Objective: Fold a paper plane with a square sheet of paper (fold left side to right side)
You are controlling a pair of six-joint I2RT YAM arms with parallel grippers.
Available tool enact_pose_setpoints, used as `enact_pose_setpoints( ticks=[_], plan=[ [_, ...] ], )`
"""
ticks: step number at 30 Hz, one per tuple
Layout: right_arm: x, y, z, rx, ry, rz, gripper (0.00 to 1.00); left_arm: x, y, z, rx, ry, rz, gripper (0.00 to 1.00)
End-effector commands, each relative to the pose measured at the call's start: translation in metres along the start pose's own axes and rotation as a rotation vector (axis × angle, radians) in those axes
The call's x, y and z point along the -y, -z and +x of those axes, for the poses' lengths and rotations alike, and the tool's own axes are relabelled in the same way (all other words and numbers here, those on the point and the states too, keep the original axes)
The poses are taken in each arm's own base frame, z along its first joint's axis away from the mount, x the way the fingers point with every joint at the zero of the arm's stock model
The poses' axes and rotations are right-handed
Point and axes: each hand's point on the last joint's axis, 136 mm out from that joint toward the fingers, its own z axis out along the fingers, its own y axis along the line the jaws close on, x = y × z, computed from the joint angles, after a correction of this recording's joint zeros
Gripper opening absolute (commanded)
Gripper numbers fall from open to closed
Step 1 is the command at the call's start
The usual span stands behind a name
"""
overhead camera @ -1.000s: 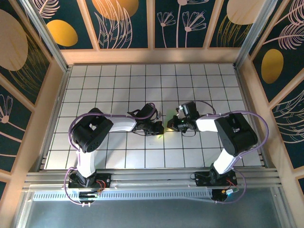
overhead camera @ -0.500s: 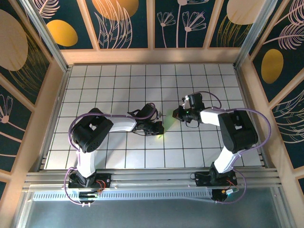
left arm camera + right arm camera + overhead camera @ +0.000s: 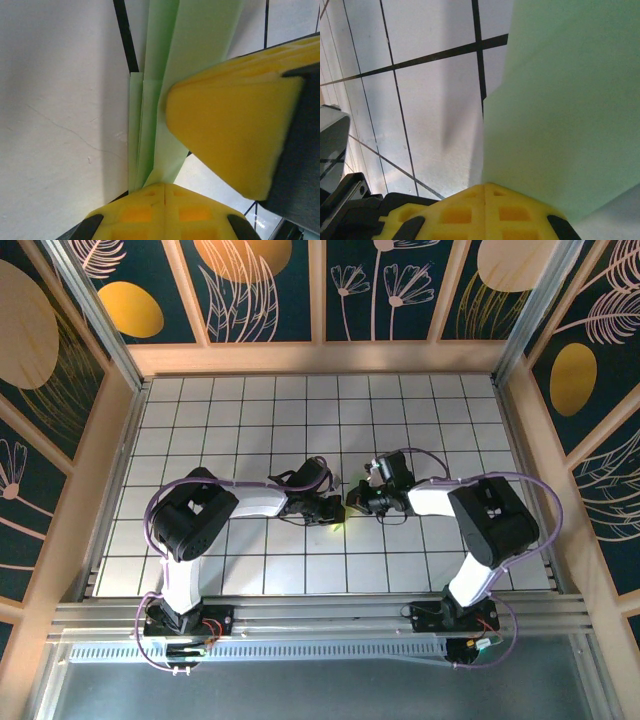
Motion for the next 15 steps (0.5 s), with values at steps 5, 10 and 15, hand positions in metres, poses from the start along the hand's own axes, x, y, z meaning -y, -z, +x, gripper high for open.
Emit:
enact_pose_setpoints(
  ticks=[5, 10, 15],
  plan=[
    [0.026, -0.013, 0.011, -0.044, -0.039, 0.081, 0.0, -0.022, -0.002, 0.008, -0.001, 0.066, -0.071, 0.0],
    [0.043, -0.012, 0.017, -0.073, -0.027, 0.117, 0.0, 0.017, 0.018, -0.007, 0.049, 0.043, 0.069, 0.07],
    [0.05, -0.01, 0.015, -0.087, 0.0, 0.136, 0.0, 0.031, 0.027, -0.003, 0.012, 0.055, 0.164, 0.07]
  ],
)
